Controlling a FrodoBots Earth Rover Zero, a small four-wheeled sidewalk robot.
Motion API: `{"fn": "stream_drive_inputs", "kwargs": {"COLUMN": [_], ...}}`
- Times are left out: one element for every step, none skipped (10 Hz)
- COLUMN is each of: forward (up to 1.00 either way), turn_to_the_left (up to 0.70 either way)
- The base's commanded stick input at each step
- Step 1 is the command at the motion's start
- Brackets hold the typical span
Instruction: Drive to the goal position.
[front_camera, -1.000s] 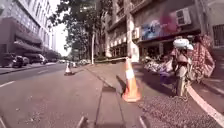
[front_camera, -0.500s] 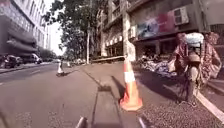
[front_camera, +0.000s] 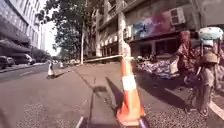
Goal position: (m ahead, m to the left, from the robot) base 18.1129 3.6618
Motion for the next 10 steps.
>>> {"fn": "stream_drive_inputs", "kwargs": {"forward": [-0.45, -0.45, -0.45, -0.45, -0.45, -0.45, -0.45, -0.45, -0.45, -0.45], "turn_to_the_left": [0.27, 0.27, 0.27, 0.27, 0.27, 0.27, 0.27, 0.27, 0.27, 0.27]}}
